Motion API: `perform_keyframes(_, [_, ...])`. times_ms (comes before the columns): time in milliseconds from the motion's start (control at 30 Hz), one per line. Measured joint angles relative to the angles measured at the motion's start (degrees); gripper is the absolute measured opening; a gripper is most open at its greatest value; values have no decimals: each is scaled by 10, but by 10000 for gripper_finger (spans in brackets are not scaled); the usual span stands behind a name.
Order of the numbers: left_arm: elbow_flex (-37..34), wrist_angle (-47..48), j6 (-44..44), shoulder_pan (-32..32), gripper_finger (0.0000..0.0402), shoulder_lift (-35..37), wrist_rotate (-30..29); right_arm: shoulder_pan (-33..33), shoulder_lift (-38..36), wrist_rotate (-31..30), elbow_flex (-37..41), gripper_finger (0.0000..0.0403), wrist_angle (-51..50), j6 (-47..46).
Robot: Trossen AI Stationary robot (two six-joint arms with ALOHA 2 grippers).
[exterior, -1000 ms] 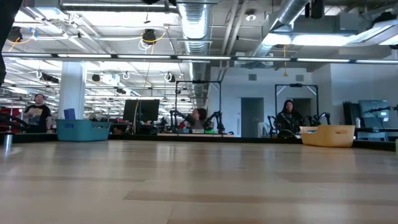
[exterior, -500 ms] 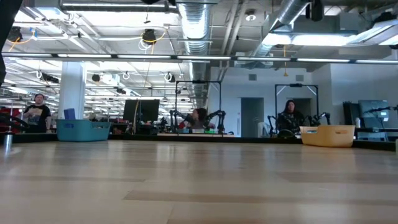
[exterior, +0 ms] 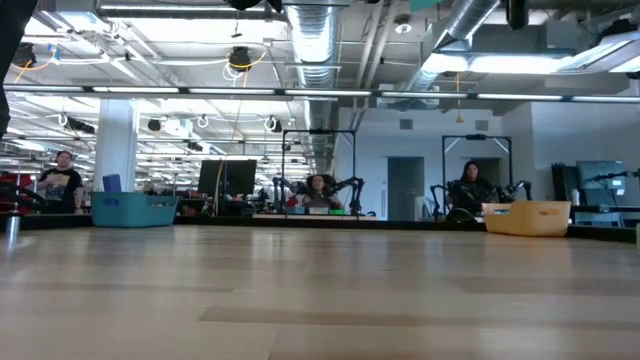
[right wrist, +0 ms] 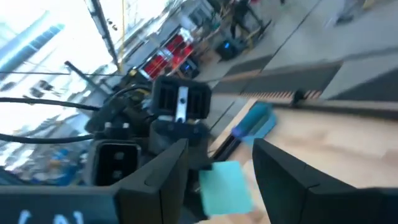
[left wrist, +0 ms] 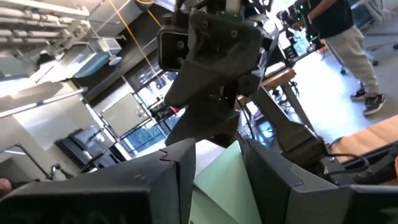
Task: Sort & place blocks by color
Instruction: Put the top light blue block into the orange bin
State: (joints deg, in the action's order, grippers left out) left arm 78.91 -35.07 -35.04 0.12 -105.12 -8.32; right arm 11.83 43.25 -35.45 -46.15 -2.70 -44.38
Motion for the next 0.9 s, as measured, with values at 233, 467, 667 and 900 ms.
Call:
perform_keyframes(233, [0, 28, 91, 7, 101, 0, 26, 19, -7, -86, 1, 196, -3, 93])
perform_keyframes(467, [0, 109, 174, 24, 102, 0, 95, 16, 3, -83, 1, 190, -15, 100])
perform_keyframes(667, [0, 114, 183, 25, 102, -1, 100, 16, 11, -81, 2, 186, -16, 95])
perform_keyframes(900, [1, 59, 264, 15, 102, -58, 129, -4, 14, -78, 2, 186, -9, 97])
